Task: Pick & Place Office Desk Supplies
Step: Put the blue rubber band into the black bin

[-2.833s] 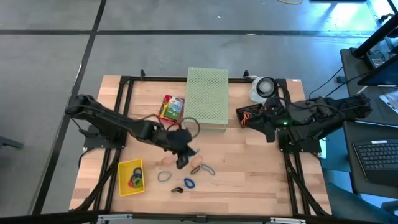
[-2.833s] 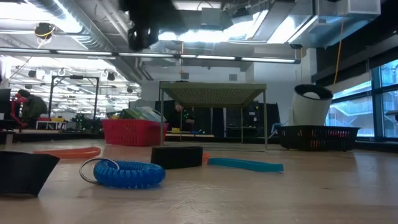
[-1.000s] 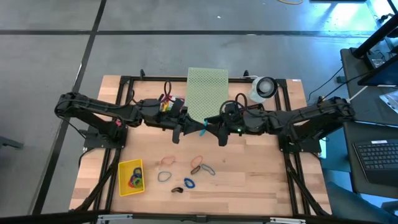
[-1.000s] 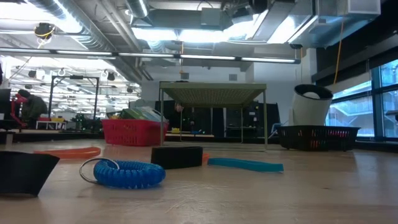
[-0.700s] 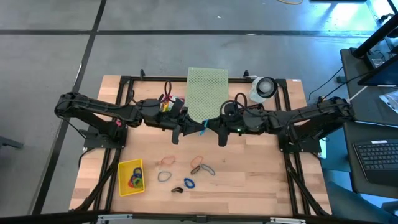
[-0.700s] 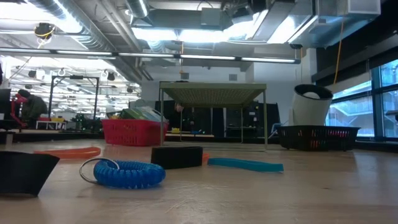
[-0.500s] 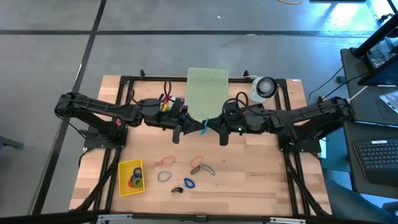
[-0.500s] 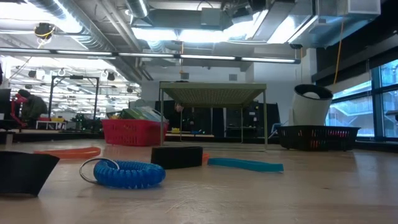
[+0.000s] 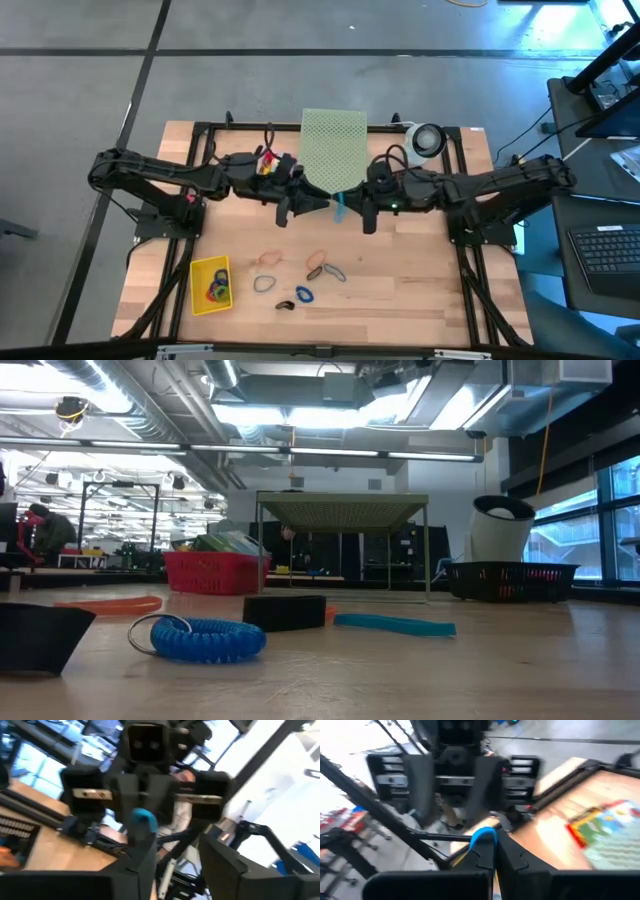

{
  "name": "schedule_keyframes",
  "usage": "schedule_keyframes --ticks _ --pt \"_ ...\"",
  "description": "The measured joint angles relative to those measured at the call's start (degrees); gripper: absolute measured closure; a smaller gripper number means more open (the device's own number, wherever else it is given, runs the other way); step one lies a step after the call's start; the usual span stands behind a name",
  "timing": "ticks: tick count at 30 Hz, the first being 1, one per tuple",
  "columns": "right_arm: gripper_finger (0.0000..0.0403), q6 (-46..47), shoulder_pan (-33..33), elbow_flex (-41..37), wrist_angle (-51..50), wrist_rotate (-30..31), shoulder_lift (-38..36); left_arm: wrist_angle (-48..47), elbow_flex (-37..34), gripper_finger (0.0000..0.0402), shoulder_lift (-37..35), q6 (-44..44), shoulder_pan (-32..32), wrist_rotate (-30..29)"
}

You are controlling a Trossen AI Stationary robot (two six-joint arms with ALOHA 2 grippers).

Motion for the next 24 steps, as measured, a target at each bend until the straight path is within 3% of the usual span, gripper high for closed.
schedule_keyframes --ticks 8,14,19,24 --pt "0.0402 0.2 -2.7 0.0 -16.1 1.2 -8.7 0.8 0.0 0.0222 0.0 0.0 0.0 3.7" --pt "0.0402 4.6 -5.8 0.0 -39.2 0.9 -13.1 -0.5 0.0 0.0235 1.8 1.1 -2.0 8.0" --pt "0.0403 7.1 -8.3 -0.1 -56.9 0.7 -13.7 -9.6 0.0 0.0253 3.4 2.3 -3.3 10.3" --pt "0.0403 6.5 -12.6 -3.6 -61.3 -1.7 -14.1 -15.1 0.0 0.026 4.4 4.6 -3.6 10.3"
